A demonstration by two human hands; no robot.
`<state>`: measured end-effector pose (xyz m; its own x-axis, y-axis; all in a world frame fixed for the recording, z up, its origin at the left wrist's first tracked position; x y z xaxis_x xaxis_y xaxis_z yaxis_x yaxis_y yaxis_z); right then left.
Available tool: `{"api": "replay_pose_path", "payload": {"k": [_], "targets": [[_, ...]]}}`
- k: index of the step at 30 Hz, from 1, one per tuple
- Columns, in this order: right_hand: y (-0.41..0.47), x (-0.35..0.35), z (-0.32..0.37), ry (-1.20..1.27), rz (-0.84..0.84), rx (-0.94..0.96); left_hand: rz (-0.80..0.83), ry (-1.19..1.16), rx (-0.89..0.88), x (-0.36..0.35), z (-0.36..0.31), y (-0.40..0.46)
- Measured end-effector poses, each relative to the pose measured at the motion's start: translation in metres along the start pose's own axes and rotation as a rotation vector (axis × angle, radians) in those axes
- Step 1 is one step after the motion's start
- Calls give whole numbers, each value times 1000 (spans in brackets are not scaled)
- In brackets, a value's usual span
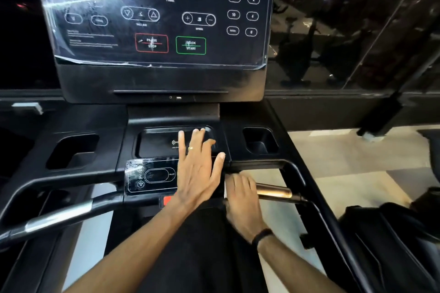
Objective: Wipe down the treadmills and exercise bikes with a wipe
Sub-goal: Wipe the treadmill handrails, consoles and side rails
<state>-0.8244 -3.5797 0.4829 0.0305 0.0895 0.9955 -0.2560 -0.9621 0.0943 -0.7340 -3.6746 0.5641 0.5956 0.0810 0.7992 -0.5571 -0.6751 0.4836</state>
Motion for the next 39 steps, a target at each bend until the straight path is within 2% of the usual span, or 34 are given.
{"api": "replay_pose_path", "payload": {"k": [5, 6, 9, 10, 15, 20, 22, 25, 29, 32, 35, 37, 39], "targets": [[-1, -7, -2, -42, -31, -68, 163, 159, 6, -32, -4, 20], [8, 1, -6, -9, 7, -62, 201, 203, 2, -39, -6, 20], [31, 18, -19, 134, 264, -100, 266, 307, -15, -46, -9, 16], [35, 19, -19, 142, 291, -97, 259, 328, -13, -44, -8, 16], [-6, -6, -11, 38, -4, -142, 220, 364, -8, -43, -7, 17], [-24, -18, -18, 27, -125, -181, 234, 379, -11, -46, -7, 16], [-4, -8, -35, 96, -105, -172, 238, 376, -12, -46, -7, 16], [19, 2, -52, 139, 87, -151, 238, 383, -17, -44, -8, 16], [-8, -4, -40, 128, -25, -218, 230, 375, -18, -44, -7, 15], [-41, -17, -29, 30, -58, -251, 221, 372, -23, -44, -8, 16], [-44, -23, -45, 29, -88, -284, 226, 372, -26, -45, -9, 16], [-33, -19, -67, 105, -78, -313, 224, 376, -32, -45, -10, 15], [-15, -12, -91, 136, 23, -308, 215, 378, -36, -45, -9, 15]]}}
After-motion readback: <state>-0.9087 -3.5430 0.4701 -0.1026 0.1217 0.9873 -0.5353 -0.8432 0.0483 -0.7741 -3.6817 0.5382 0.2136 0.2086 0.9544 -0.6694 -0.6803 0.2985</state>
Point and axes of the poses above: each hand's wrist, its own y-axis towards the middle knuckle, its own x-axis out of the back of the hand, z = x × y, the point moved 5 cm from there along y, towards the middle knuckle, and after that the axes turned 3 degrees about z, right-handed, at the moved point
